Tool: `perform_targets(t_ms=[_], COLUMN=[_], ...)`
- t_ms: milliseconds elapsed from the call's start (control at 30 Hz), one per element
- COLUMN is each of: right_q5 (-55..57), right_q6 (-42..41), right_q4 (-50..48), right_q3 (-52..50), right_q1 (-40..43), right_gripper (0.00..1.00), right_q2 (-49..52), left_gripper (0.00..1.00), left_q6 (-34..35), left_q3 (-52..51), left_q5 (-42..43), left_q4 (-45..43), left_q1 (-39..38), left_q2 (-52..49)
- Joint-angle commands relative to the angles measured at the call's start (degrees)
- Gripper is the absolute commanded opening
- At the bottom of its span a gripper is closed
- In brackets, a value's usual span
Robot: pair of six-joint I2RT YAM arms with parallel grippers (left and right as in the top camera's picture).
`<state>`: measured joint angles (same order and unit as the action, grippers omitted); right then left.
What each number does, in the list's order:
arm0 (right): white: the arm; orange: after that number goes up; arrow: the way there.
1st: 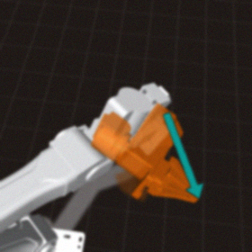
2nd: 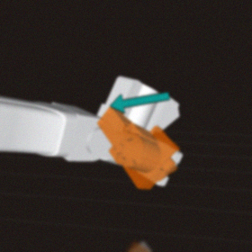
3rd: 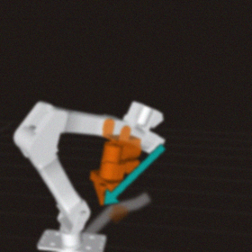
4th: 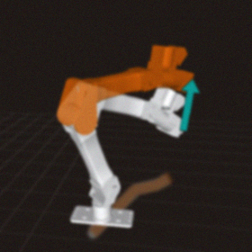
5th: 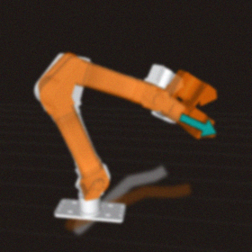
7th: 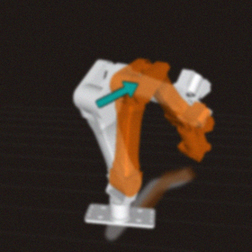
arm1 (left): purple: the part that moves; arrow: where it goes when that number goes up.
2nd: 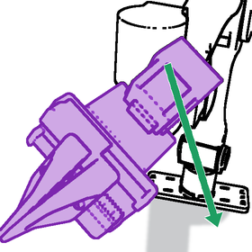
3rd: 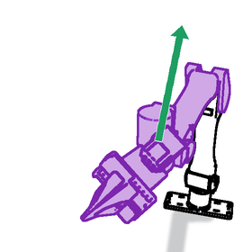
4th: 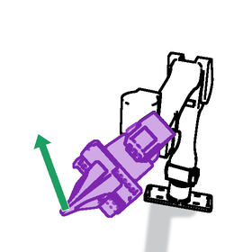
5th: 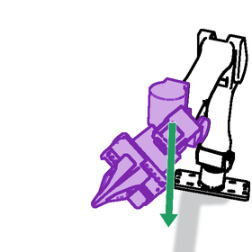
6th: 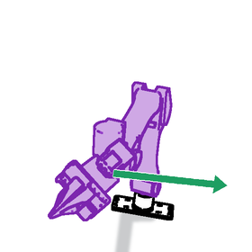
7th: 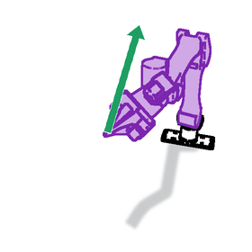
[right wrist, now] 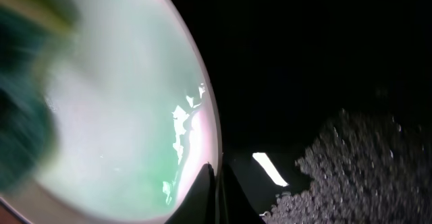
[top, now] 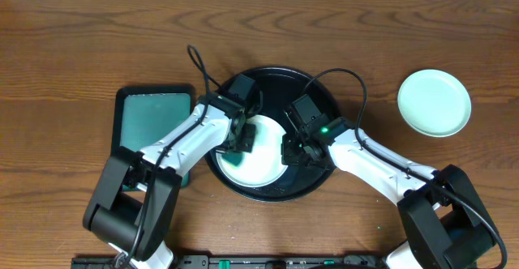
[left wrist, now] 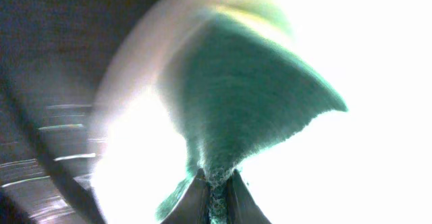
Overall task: Clean dirty plates on tray and stack at the side
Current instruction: 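Scrub the white plate's stain with the sponge while right gripper holds rim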
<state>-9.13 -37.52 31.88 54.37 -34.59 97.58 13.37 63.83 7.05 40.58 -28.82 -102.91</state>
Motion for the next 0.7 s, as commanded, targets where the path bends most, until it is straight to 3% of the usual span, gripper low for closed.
perform_targets(t_ms=[0,100,400,667], right_q5=[2.89,2.86,2.84,2.84], right_q6=[-0.20,-0.20,-0.39,-0.83], right_q4=[1.31,1.33,1.68,2.19], right_q3=[-0.28,-0.28,-0.28,-0.28], right_q1=[-0.33,-0.33,-0.33,-0.33], right_gripper=[0.02,0.02,0.02,0.02], right_q2=[0.07,0.07,0.07,0.07], left_gripper=[0.07,0.07,0.07,0.07], left_q6=[-8.44,-8.22,-3.19,4.07], left_q3=[-2.29,-2.29,-2.29,-2.23], left_q5=[33.33,38.38,41.88,39.63], left_q4=[-0.22,-2.29,-8.39,-14.99], left_q1=[-1.25,-1.25,-1.25,-0.17], left_q2=[-2.84,-2.84,-2.84,-2.49])
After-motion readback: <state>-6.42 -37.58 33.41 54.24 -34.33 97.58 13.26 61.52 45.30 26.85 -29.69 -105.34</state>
